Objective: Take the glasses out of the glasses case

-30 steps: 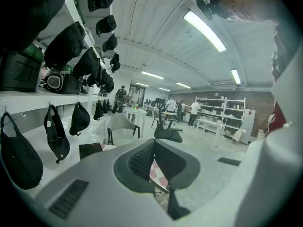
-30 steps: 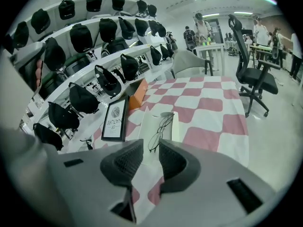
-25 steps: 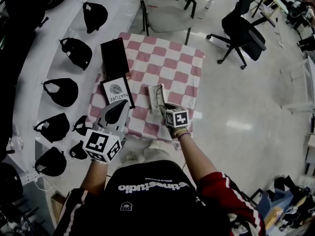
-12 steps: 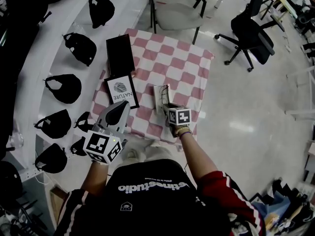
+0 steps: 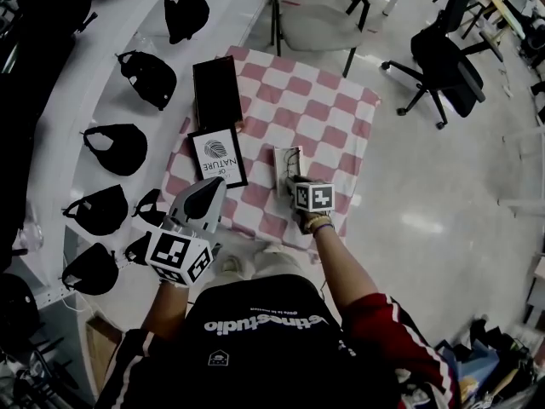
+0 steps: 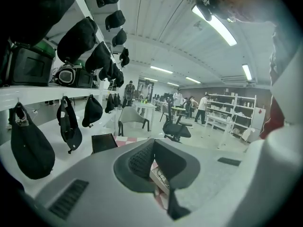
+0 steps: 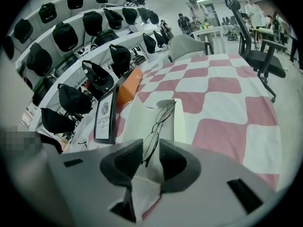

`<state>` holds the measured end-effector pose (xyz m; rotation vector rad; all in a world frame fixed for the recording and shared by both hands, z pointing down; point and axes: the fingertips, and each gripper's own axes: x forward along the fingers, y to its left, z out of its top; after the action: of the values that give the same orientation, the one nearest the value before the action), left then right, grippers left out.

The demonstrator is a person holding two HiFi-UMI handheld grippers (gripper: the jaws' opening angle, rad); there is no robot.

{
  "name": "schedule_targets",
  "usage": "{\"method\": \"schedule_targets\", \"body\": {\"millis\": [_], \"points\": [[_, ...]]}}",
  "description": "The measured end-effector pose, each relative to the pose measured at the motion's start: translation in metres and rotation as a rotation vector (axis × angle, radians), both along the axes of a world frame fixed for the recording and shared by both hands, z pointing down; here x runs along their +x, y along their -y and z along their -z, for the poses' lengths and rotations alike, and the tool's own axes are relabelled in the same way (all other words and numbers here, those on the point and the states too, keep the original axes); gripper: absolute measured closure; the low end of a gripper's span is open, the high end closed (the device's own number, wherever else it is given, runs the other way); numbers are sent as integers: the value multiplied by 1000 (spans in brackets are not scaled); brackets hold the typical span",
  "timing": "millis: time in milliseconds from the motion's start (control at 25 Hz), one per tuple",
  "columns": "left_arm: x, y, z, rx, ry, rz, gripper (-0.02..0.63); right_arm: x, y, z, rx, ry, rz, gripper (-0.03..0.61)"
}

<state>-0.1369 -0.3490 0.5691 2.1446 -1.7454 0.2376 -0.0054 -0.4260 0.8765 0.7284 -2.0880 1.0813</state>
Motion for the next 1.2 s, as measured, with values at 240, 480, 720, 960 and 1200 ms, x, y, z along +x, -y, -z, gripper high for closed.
{"method": "schedule_targets", "body": {"millis": [240,480,720,960,1200], "points": [[-6,-3,-1,-3,1,17,607,-4,-1,0,0,-8,16,505],[-8,-5,0,-3,-2,21,607,-5,-2,4,8,13,9,551],[-9,-6,2,-2,-8,16,607,-1,-5,7,-27,13,-12,568],[-9,-10,9,5,-6,12,607,-2,-7,18,-3,32,1,569],[-10,-15,16,10,1,12,607,-1,-6,29,17,36,-6,569]]}}
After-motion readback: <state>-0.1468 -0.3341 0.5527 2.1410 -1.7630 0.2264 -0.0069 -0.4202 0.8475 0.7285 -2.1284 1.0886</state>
